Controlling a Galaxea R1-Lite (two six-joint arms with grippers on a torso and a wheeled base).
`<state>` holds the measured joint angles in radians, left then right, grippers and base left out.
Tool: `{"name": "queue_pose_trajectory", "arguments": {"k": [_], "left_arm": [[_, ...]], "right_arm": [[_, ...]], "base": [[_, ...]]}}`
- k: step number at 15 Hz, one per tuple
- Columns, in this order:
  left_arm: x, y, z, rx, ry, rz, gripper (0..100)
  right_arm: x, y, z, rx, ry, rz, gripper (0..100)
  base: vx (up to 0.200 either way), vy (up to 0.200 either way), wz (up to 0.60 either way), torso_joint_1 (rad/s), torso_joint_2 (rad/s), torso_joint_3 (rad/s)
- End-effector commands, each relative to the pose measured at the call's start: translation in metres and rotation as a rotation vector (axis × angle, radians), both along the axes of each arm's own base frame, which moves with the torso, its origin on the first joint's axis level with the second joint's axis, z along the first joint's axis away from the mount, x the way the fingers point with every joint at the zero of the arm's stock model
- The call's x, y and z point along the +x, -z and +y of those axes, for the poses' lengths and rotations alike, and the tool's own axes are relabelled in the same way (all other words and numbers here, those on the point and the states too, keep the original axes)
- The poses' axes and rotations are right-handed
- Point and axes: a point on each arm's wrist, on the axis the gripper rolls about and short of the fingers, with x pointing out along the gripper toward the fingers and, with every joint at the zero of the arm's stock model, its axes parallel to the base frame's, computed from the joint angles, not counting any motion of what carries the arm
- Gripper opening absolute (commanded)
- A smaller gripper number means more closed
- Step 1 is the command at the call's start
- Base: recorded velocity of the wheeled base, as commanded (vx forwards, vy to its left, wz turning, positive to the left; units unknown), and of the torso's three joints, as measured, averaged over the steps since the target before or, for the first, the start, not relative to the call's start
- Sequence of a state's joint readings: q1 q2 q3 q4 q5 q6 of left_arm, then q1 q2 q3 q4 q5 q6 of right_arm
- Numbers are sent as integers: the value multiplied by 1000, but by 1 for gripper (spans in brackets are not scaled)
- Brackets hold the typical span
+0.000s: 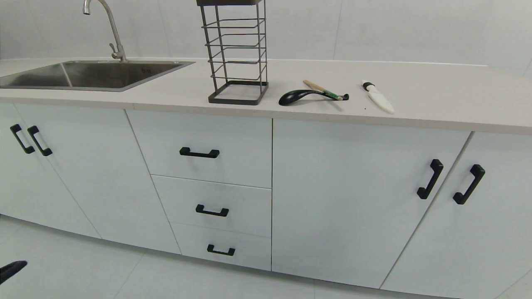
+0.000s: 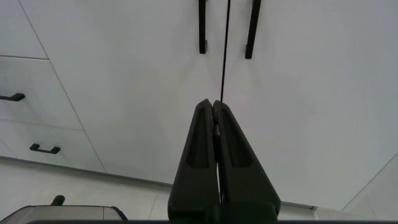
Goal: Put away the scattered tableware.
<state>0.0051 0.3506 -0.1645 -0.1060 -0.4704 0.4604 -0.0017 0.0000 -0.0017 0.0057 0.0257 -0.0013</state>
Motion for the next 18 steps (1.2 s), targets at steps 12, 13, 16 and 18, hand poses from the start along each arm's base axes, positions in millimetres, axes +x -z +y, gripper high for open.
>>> {"name": "queue_pose_trajectory", "arguments": {"k": [12,13,16,18], "left_arm": [[112,8,-27,583,410,269,100],[121,9,-31,619,427,283,100],[137,28,-42,716,465,391,100],[148,38,-44,741,448,455,100]], "right_arm": [[0,0,0,0,-1,1,0],[0,0,0,0,-1,2,0],[0,0,0,0,-1,2,0],[0,0,0,0,-1,2,0]], "base": [[0,0,0,0,0,0],[0,0,0,0,0,0],[0,0,0,0,0,0],[0,0,0,0,0,0]]}}
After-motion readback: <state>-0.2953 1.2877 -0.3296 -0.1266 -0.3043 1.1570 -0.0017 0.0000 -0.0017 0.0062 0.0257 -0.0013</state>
